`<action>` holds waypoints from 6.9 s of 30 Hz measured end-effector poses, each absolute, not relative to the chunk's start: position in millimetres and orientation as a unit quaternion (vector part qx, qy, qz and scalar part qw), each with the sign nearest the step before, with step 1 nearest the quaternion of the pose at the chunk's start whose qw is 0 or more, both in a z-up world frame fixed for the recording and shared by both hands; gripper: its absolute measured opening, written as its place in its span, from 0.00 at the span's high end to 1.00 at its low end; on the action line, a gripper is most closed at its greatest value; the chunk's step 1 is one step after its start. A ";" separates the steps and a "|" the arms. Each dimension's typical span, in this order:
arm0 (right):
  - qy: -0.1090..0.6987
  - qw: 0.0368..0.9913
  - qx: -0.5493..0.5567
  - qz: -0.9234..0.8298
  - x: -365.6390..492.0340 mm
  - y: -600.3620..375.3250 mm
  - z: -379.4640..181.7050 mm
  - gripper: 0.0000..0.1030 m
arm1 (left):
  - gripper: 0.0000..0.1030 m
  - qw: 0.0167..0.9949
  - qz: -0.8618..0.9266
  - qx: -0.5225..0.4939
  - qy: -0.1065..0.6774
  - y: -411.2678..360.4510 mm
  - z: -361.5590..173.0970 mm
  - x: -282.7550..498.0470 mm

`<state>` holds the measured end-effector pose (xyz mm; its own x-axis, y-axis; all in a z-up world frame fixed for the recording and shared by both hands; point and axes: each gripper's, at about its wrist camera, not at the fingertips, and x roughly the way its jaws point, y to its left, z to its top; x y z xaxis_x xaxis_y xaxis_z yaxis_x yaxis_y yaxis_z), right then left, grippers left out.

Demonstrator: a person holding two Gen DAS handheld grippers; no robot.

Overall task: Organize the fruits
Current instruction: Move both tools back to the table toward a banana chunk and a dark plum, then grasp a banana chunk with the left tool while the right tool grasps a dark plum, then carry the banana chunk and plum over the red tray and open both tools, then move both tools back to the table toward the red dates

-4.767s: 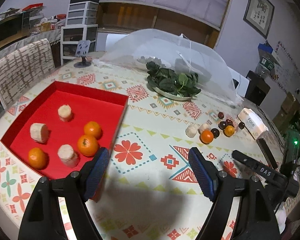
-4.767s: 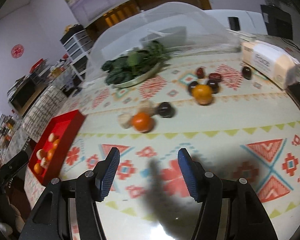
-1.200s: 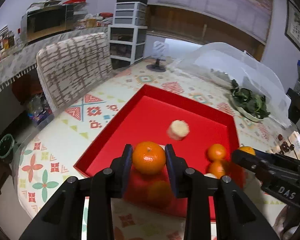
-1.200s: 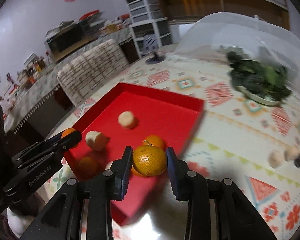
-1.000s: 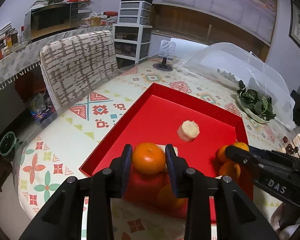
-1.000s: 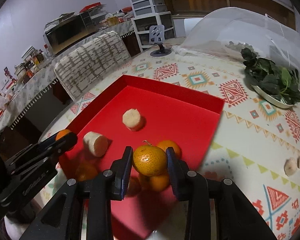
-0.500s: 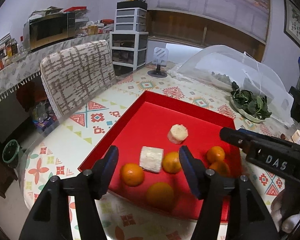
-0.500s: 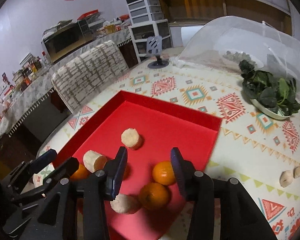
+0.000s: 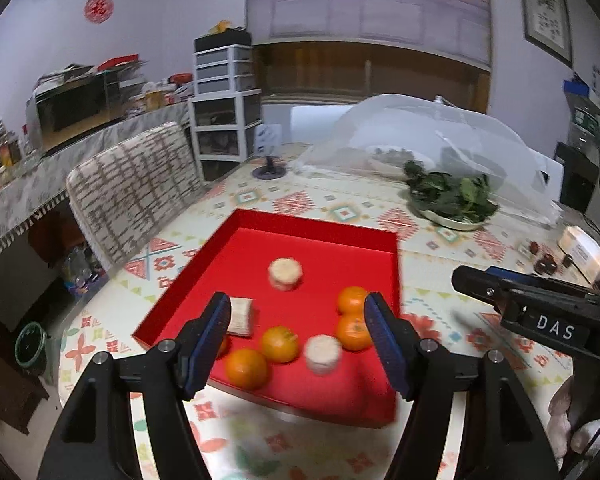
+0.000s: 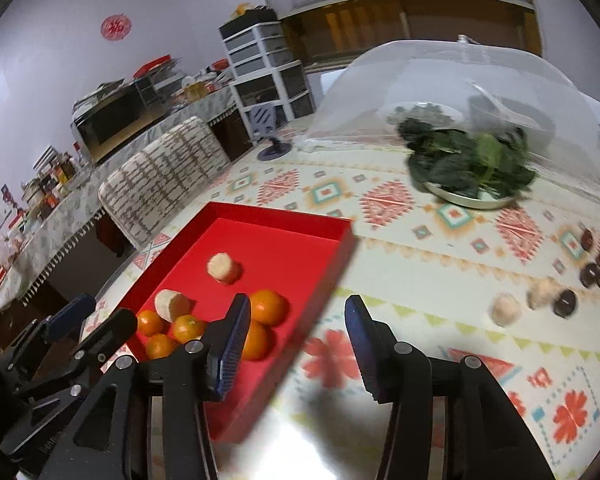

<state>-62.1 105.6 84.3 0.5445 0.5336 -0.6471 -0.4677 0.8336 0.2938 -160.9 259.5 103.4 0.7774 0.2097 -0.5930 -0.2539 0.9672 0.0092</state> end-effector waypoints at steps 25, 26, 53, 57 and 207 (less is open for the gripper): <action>0.418 0.896 0.106 0.112 -67.6 -140.5 38.9 0.47 | 0.30 0.934 -0.018 -0.034 0.356 147.6 79.7 -139.5; 0.418 0.895 0.104 0.114 -65.9 -138.9 37.9 0.47 | 0.30 0.933 -0.018 -0.034 0.357 147.5 79.2 -138.8; 0.438 0.885 0.021 0.154 15.5 -84.4 20.4 0.47 | 0.30 0.915 -0.066 -0.058 0.393 137.8 61.2 -88.4; 0.442 0.882 0.004 0.162 31.2 -77.8 17.3 0.47 | 0.26 0.912 -0.083 -0.050 0.399 125.5 62.4 -69.4; 0.427 0.836 0.056 0.339 -71.2 114.2 59.3 0.48 | 0.26 0.920 0.094 -0.249 0.288 389.8 106.4 -174.6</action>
<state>-71.2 114.2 59.3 0.4043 0.6154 -0.6766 -0.5199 0.7633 0.3835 -174.6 389.8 106.4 0.8171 0.0290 -0.5758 -0.3154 0.8586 -0.4042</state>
